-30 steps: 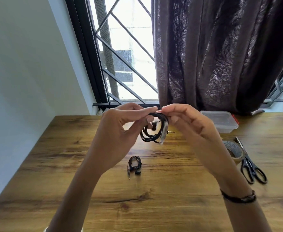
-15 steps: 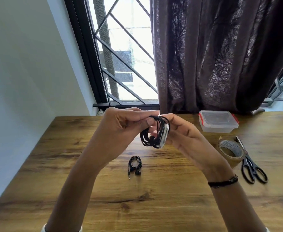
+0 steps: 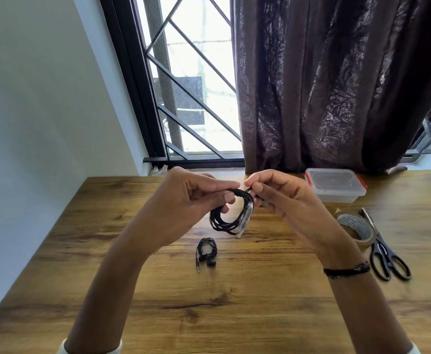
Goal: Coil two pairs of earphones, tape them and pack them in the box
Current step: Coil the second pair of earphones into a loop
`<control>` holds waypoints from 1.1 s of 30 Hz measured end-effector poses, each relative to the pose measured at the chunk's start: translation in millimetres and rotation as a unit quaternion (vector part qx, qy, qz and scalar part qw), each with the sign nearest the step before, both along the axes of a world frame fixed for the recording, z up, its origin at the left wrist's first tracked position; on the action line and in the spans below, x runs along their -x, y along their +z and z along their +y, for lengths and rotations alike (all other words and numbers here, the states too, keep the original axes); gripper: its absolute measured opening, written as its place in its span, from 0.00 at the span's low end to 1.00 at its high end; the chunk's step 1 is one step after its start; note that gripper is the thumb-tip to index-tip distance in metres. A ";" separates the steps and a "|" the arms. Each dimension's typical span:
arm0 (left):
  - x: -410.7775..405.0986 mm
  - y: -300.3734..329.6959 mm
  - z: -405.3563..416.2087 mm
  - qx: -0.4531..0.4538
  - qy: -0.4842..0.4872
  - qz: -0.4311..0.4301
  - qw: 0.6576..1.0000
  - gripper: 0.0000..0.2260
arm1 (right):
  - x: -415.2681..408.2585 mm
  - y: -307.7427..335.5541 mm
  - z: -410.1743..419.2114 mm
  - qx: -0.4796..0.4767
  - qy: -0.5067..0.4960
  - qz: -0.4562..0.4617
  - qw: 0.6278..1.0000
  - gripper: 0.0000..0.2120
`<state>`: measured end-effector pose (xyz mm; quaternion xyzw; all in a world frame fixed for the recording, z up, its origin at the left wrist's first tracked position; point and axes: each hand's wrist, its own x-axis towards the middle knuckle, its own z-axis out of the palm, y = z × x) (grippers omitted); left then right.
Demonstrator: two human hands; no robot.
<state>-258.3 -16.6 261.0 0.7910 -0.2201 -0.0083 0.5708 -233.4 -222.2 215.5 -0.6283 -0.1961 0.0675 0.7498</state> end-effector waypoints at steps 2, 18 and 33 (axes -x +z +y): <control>-1.1 -0.3 0.2 -0.004 0.001 0.006 1.000 0.15 | 3.4 8.2 -0.8 0.057 -0.031 -0.027 0.998 0.09; 5.9 -0.4 -5.2 -0.084 0.025 -0.035 0.996 0.08 | 35.6 34.6 5.0 -0.065 -0.170 0.107 0.977 0.05; 9.3 1.1 -13.0 -0.019 0.146 -0.130 0.980 0.07 | 69.8 15.2 48.4 0.002 -0.237 -0.060 0.970 0.10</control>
